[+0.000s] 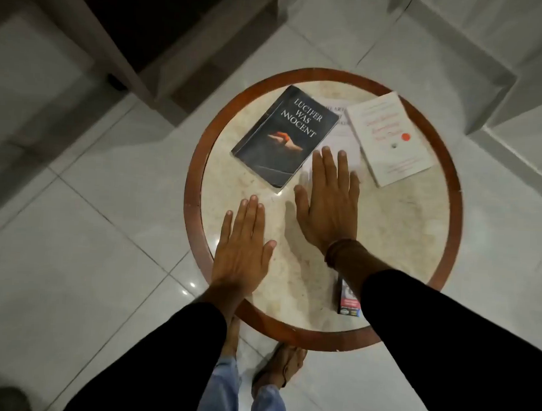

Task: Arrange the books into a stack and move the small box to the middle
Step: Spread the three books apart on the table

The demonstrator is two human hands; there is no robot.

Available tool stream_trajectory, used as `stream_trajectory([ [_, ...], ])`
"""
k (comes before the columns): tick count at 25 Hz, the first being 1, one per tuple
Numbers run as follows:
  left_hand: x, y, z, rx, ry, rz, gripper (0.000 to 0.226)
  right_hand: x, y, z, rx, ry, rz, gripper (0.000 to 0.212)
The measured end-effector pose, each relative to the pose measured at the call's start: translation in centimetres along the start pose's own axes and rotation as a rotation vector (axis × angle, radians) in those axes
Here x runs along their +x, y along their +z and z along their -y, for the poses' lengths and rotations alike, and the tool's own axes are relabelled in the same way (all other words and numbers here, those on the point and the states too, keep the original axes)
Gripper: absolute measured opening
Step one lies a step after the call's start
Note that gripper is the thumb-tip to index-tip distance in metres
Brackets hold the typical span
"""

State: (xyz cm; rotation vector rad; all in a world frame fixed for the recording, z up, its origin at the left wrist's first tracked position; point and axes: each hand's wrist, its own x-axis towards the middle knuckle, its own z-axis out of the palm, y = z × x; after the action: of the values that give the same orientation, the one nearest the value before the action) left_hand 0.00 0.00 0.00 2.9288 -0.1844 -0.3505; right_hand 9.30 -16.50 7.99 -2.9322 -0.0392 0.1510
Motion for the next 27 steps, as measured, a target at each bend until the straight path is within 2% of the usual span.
stream_trajectory([
  [5,0.2,1.3,0.4,0.002,0.0,-0.078,0.076,5.0,2.4,1.9,-0.07,-0.059,0.033,0.068],
  [10,0.1,0.9,0.5,0.0,-0.002,-0.081,0.074,6.7,3.8,2.2,-0.163,-0.142,0.105,0.062],
  [16,0.3,0.9,0.5,-0.006,-0.006,-0.058,0.074,7.8,4.1,1.3,-0.135,-0.501,0.183,0.064],
  [19,0.3,1.1,0.5,0.004,-0.016,-0.046,0.073,8.1,4.6,1.7,-0.135,-0.538,0.21,0.067],
  [22,0.3,1.3,0.6,-0.016,-0.008,-0.064,0.073,7.7,4.6,0.8,-0.015,-0.443,0.147,0.066],
  [24,0.2,1.5,0.7,-0.032,-0.005,-0.086,0.072,7.6,3.8,-1.4,0.085,-0.261,0.038,0.061],
  [27,0.2,1.7,0.8,-0.046,-0.01,-0.088,0.072,7.3,1.8,-8.0,0.049,0.015,-0.113,0.052],
])
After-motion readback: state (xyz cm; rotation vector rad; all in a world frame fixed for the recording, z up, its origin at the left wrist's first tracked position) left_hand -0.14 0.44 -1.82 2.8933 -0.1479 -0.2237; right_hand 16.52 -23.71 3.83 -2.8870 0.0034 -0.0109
